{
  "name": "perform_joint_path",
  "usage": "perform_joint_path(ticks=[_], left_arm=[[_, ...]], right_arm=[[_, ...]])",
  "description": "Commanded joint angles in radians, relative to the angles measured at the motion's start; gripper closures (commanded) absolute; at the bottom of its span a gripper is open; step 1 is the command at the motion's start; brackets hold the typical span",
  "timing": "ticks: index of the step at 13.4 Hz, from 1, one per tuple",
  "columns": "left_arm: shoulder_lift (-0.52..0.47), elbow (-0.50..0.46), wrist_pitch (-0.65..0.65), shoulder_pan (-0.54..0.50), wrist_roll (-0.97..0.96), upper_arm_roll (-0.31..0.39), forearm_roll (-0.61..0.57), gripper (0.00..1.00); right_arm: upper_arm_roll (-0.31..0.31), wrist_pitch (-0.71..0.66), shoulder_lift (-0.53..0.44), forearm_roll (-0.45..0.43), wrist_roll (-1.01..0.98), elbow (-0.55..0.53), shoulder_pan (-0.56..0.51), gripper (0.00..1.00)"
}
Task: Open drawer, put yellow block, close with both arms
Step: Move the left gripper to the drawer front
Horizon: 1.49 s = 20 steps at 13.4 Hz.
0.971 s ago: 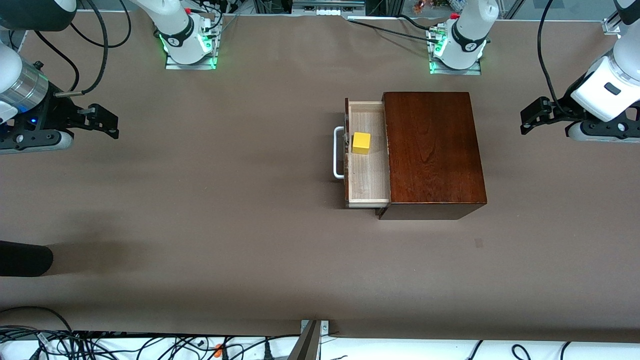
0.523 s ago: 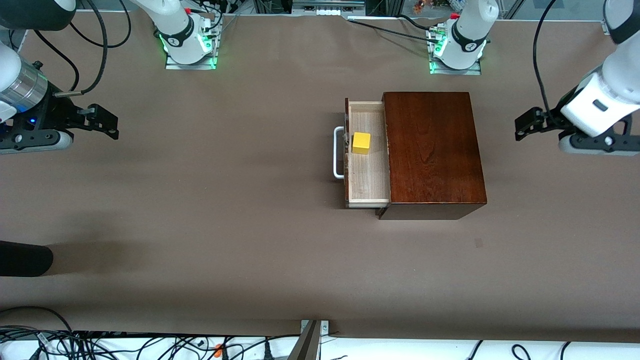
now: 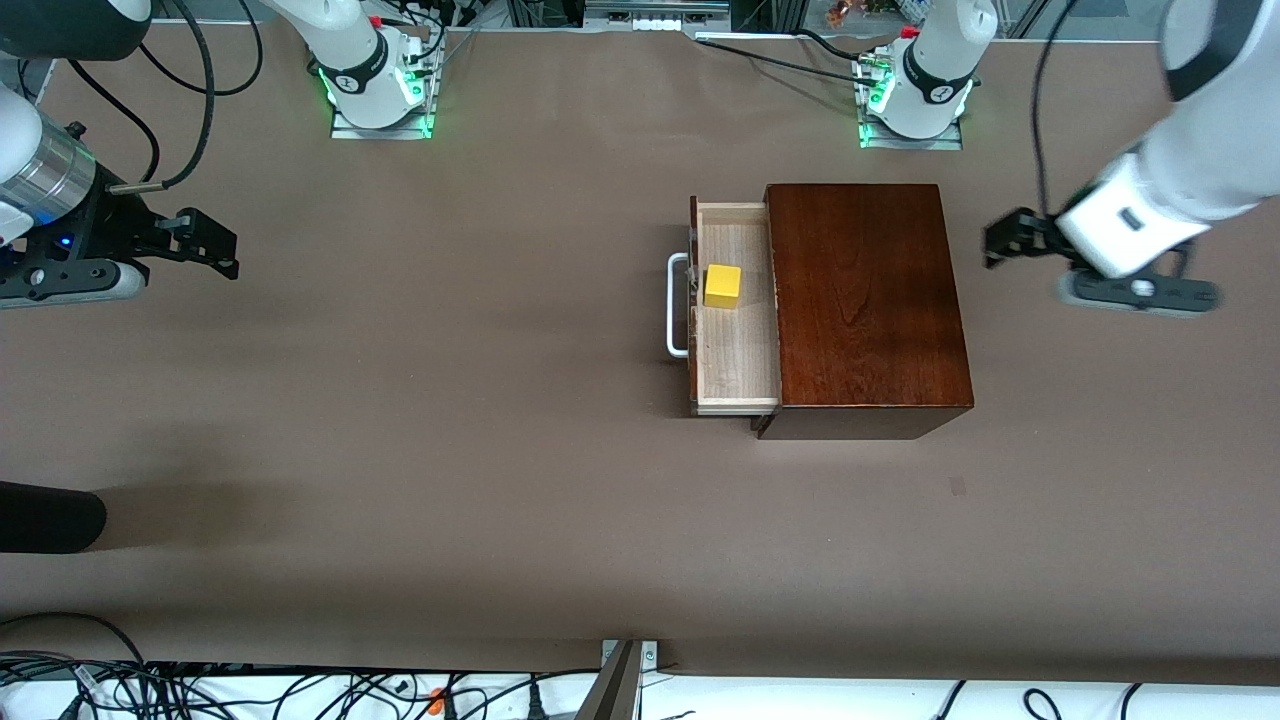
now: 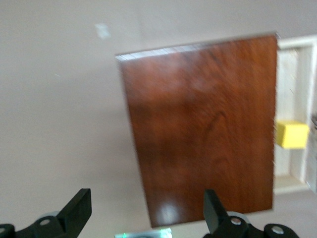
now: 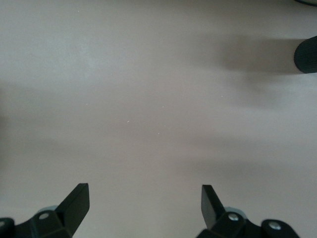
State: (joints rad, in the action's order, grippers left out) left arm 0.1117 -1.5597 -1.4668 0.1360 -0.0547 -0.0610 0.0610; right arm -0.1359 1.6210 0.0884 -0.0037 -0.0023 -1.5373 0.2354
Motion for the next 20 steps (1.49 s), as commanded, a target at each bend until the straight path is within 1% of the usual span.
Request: perform_joint_path(ticks=[1,3,4,5,7,9,10,12,14,16,17,19,20], left_arm=[[0.071,0.036,0.039,0.020,0.012,-0.058,0.068,0.00],[0.127,0.053,0.040,0.036,0.024,-0.121,0.088,0.00],[0.149,0.056,0.024,0.046,0.056,-0.169,0.088,0.00],[0.178,0.076,-0.019,0.048,0.090,-0.192,0.091,0.00],[0.244,0.124,-0.032,0.051,0.235,-0.239,0.094,0.00],[0.269,0.132,-0.041,0.057,0.390,-0.256,0.121,0.00],[0.282,0.141,-0.064,0.072,0.435,-0.261,0.129,0.00],[0.307,0.141,-0.140,0.097,0.539,-0.266,0.134,0.00],[0.319,0.142,-0.229,0.122,0.695,-0.264,0.149,0.00],[0.344,0.142,-0.276,0.126,0.789,-0.266,0.195,0.00],[0.367,0.141,-0.317,0.134,0.840,-0.267,0.216,0.00],[0.426,0.141,-0.448,0.177,0.971,-0.281,0.230,0.00],[0.453,0.142,-0.505,0.192,1.002,-0.292,0.243,0.00]], right_arm=[[0.001,-0.006,0.008,0.019,0.010,0.022,-0.005,0.00],[-0.001,-0.006,0.008,0.019,0.010,0.022,-0.005,0.00],[-0.001,-0.006,0.010,0.019,0.010,0.022,-0.005,0.00],[-0.001,-0.006,0.010,0.019,0.010,0.022,-0.007,0.00],[-0.001,-0.006,0.010,0.019,0.010,0.022,-0.008,0.00],[-0.005,-0.006,0.010,0.024,0.010,0.022,-0.011,0.00],[-0.007,-0.006,0.010,0.030,0.010,0.022,-0.011,0.00],[-0.008,-0.006,0.010,0.033,0.010,0.022,-0.011,0.00],[-0.008,-0.006,0.010,0.033,0.010,0.022,-0.013,0.00],[-0.008,-0.006,0.010,0.033,0.010,0.022,-0.013,0.00],[-0.008,-0.006,0.010,0.033,0.010,0.022,-0.013,0.00],[-0.008,-0.006,0.010,0.034,0.010,0.022,-0.013,0.00],[-0.008,-0.006,0.010,0.034,0.010,0.022,-0.013,0.00]])
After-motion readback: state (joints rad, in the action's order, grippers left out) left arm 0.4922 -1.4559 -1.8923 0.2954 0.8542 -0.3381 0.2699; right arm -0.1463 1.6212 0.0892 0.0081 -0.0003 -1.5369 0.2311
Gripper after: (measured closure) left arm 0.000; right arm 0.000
